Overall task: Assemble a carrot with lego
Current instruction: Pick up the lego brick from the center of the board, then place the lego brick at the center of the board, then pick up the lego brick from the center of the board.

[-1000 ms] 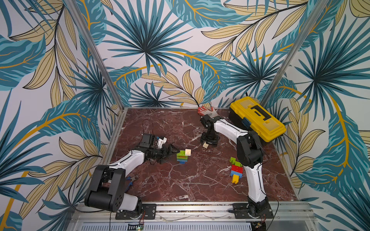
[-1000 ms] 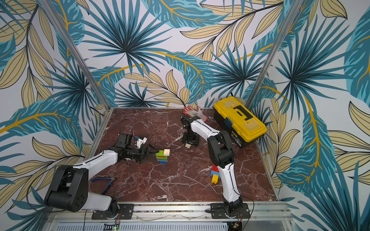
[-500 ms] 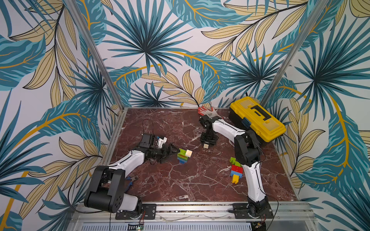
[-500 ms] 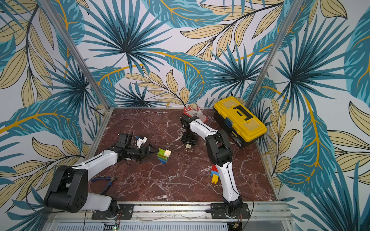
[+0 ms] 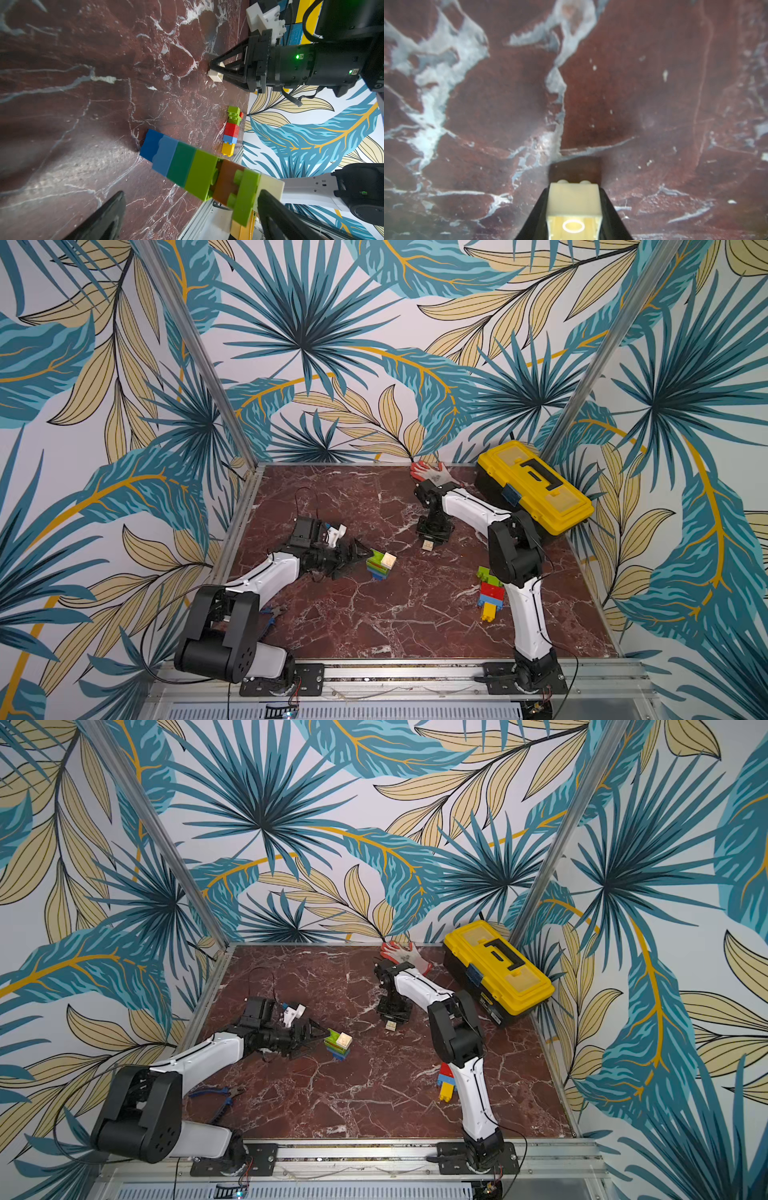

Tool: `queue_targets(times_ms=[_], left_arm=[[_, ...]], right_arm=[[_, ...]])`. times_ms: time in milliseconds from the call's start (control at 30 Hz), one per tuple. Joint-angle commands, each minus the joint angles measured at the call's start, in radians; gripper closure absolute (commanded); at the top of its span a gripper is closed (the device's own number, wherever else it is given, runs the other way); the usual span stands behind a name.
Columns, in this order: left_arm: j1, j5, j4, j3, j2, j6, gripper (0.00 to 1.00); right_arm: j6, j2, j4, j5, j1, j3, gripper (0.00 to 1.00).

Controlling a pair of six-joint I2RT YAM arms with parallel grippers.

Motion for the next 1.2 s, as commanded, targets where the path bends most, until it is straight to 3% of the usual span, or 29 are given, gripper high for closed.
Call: queue_targets(times_ms=[0,333,600,767,933,1067,1100,1167], left_arm=[[0.004,-0.005,0.02,-0.019,-0.03,0.003,0.01],[0.005,-0.024,0.01,-0.034,-0.073,-0.003,0.01],[-0.034,-0.2,-0.218,-0.031,-0.285,0.02,0.01],[-0.065,-0.215,-0.267,-0.057,-0.377,-0.012,0.01],[-0.124,-0.274,-0.303,-0.057,-0.459,-0.047,0.01],[-0.248,-0.407,-0.374,-0.01,-0.506,-0.058,0.01],[-0.286,-0.444,-0.383,0.002,-0.51,-0.064,0.0],[-0.396,-0.541,-0.386,0.027,-0.498,-0.079,0.0]], right_arm=[[0.028,-0.083,-0.021,-0.022,0.022,-0.077,0.69],[0.221,-0.334,0.087,-0.051,0.222,-0.424,0.69],[0.361,-0.33,0.225,-0.064,0.388,-0.564,0.64],[0.362,-0.339,0.236,-0.039,0.399,-0.579,0.46],[0.345,-0.451,0.218,-0.014,0.4,-0.598,0.28],[0.326,-0.591,0.166,-0.008,0.398,-0.668,0.2],[0.324,-0.631,0.162,-0.008,0.398,-0.699,0.05],[0.323,-0.753,0.153,0.002,0.398,-0.785,0.01]])
